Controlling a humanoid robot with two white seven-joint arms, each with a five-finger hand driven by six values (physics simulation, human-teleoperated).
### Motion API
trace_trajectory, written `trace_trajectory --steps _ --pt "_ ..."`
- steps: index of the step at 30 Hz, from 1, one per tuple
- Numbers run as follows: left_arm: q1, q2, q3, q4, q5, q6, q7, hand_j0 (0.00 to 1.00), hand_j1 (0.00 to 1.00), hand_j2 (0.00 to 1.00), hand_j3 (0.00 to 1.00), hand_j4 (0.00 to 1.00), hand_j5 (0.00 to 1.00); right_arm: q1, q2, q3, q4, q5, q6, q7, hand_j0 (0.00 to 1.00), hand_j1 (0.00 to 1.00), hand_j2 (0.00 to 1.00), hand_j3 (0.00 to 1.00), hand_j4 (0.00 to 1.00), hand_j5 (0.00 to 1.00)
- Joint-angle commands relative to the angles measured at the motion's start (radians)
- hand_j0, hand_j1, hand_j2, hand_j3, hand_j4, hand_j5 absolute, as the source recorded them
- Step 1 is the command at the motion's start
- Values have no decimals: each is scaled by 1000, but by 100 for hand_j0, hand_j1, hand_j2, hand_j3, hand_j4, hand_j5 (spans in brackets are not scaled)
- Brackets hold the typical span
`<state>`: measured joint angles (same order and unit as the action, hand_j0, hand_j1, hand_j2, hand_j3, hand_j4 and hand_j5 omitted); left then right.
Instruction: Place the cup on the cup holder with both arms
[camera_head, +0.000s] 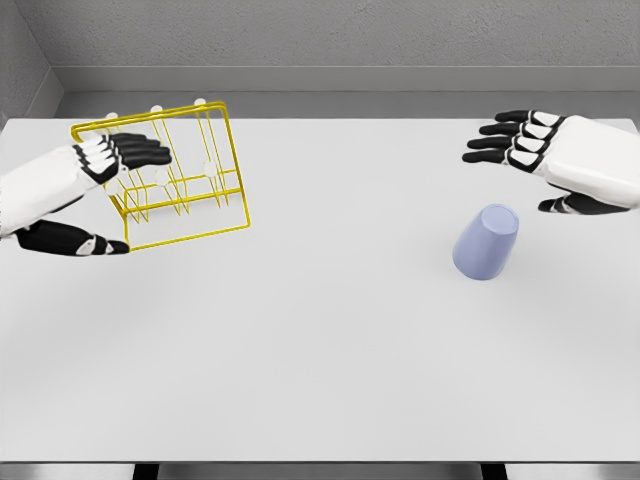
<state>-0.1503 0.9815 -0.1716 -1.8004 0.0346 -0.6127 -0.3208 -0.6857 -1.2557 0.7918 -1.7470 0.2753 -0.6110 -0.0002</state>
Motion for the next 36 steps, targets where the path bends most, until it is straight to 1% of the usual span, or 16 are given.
trace_trajectory --steps 1,6,8,9,10,11,13,16,19,21,23,26,29,31,33,36 --pt "0 -4 -11 0 7 2 0 100 100 100 100 100 100 0 -2 1 0 -4 0 0 100 100 100 100 100 100" --pt "8 -32 -9 0 8 2 0 100 100 100 100 100 100 2 -4 1 7 -16 0 -15 100 100 100 100 100 100" --pt "8 -34 -9 0 10 2 0 100 100 100 100 100 100 -8 -2 -2 47 -15 0 6 100 100 100 100 100 100" --pt "8 -43 -9 0 10 2 0 100 100 100 100 100 100 -23 1 0 55 -19 0 71 100 100 100 100 100 100" --pt "8 -46 -9 0 10 2 0 100 100 100 100 100 100 -37 2 0 57 -36 0 183 100 100 100 100 100 100" --pt "8 -47 -9 0 8 2 0 100 100 100 100 100 100 -43 2 0 57 -59 0 250 100 100 100 100 100 100" --pt "9 -60 -9 3 7 2 0 100 100 100 100 100 100 -63 9 0 58 -67 0 330 100 100 100 100 100 100" --pt "23 -73 -11 10 4 2 0 100 100 100 100 100 100 -77 41 3 101 -65 0 381 100 100 100 100 100 100" --pt "26 -93 -11 1 2 2 0 100 100 100 100 100 100 -78 71 4 103 -56 0 416 100 100 100 100 100 100" --pt "26 -98 -14 0 2 2 0 100 100 100 100 100 100 -110 108 4 103 -54 0 471 100 100 100 100 100 100" --pt "26 -104 -25 0 2 2 0 100 100 100 100 100 100 -120 113 6 103 -51 0 480 100 100 100 100 100 100" --pt "26 -104 -36 0 2 2 0 100 100 100 100 100 100 -143 180 38 153 -7 0 506 100 100 100 100 100 100" --pt "21 -113 -95 0 11 2 5 100 100 100 100 100 100 -147 208 55 181 25 0 506 100 100 100 100 100 100" --pt "12 -146 -134 0 11 2 6 100 100 100 100 100 100 -147 229 72 205 51 0 506 100 100 100 100 100 100" --pt "11 -158 -157 0 11 2 6 100 100 100 100 100 100 -147 233 76 227 58 0 506 100 100 100 100 100 100" --pt "-9 -161 -220 0 59 2 6 100 100 100 100 100 100 -147 233 96 228 59 0 508 100 100 100 100 100 100"
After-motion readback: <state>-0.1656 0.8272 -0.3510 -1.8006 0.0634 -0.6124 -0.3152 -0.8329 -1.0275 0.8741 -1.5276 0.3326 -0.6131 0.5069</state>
